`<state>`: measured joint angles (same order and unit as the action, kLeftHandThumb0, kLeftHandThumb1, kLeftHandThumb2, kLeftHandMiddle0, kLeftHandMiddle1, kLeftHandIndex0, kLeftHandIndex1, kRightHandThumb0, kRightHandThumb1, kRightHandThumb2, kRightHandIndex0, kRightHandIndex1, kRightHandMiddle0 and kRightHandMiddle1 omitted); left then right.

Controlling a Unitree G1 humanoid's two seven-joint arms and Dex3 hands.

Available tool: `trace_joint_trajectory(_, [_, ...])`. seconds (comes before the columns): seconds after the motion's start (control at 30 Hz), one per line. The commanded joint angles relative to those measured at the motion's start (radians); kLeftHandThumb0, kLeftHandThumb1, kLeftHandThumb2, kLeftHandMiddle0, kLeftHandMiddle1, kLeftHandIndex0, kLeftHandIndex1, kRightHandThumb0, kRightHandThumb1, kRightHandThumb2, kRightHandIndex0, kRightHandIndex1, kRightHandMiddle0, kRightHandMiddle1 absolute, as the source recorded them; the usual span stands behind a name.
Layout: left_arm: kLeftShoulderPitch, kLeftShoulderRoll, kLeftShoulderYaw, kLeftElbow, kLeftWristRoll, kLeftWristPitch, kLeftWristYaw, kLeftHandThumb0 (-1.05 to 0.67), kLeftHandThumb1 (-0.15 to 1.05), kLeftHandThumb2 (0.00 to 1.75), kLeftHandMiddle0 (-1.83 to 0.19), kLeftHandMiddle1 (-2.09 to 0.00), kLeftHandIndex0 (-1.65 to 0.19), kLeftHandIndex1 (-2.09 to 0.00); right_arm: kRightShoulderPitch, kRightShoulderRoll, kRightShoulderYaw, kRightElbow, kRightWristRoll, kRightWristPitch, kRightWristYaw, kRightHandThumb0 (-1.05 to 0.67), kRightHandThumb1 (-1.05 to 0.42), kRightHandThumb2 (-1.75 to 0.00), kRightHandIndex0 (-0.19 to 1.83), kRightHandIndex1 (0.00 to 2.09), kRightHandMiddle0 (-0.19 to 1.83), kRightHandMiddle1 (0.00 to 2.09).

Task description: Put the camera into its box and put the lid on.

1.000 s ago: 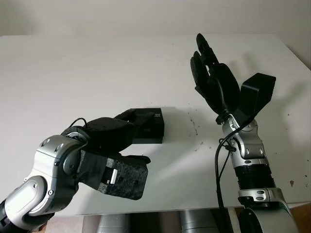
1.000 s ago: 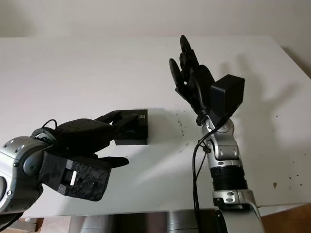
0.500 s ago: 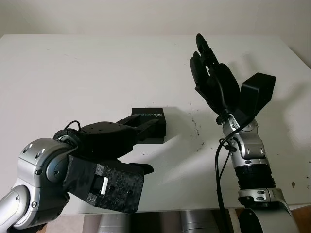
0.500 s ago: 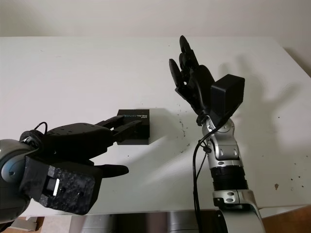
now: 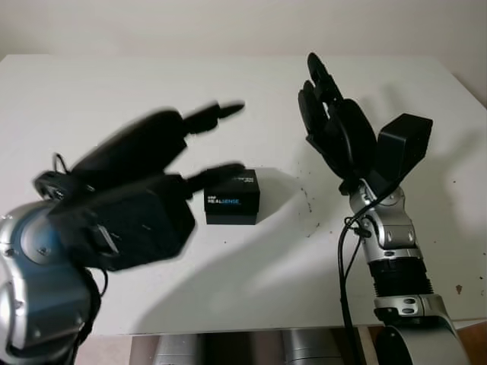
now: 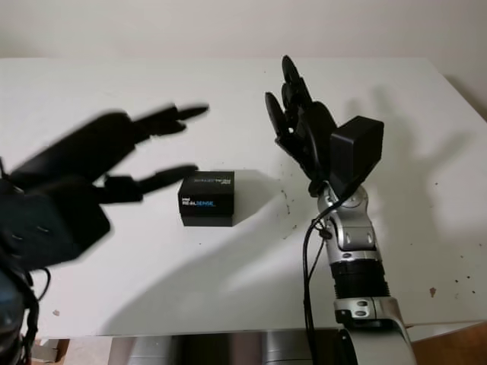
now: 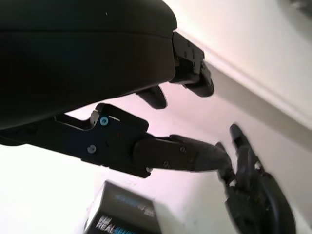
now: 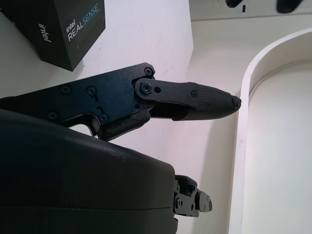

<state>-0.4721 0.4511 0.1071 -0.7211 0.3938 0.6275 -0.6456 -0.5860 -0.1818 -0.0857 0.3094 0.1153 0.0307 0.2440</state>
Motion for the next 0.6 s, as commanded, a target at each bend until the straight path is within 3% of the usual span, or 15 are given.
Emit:
trace_joint_trajectory(0.0, [-0.017, 0.003, 0.065, 0.088, -0.067, -0.069, 0.040, -0.65, 1.00, 0.06, 0.14, -0.88, 0.14, -0.62, -0.008, -0.010, -0.005, -0.005, 0.003, -0.006, 0.004, -0.75, -1.05, -0.49, -0.16, 0.05, -0.10, 0.05])
trace_joint_trajectory(0.07, [-0.014, 0.020, 0.083, 0.142, -0.113, -0.103, 0.064, -0.68, 0.98, 0.05, 0.16, -0.70, 0.17, -0.44, -0.007, -0.009, -0.006, -0.003, 0.004, -0.012, 0.006, -0.74, -1.05, -0.49, -0.16, 0.05, -0.10, 0.05])
trace_joint_trajectory(0.27, [-0.001, 0.083, 0.097, 0.305, -0.234, -0.193, 0.064, -0.76, 0.96, 0.05, 0.19, -0.51, 0.19, -0.24, -0.004, -0.014, -0.009, -0.005, 0.004, -0.011, 0.008, -0.74, -1.05, -0.49, -0.15, 0.06, -0.10, 0.06])
trace_joint_trajectory(0.4, [-0.002, 0.135, 0.079, 0.404, -0.288, -0.201, 0.034, -0.81, 0.95, 0.05, 0.12, -0.15, 0.19, -0.04, -0.004, -0.016, -0.008, -0.003, 0.005, -0.011, 0.014, -0.74, -1.05, -0.50, -0.16, 0.05, -0.11, 0.05])
trace_joint_trajectory(0.57, [-0.028, 0.149, 0.063, 0.558, -0.379, -0.251, -0.008, -0.81, 0.92, 0.04, 0.06, -0.11, 0.19, 0.00, -0.003, -0.018, -0.006, -0.003, 0.001, -0.011, 0.014, -0.74, -1.05, -0.50, -0.16, 0.05, -0.10, 0.05])
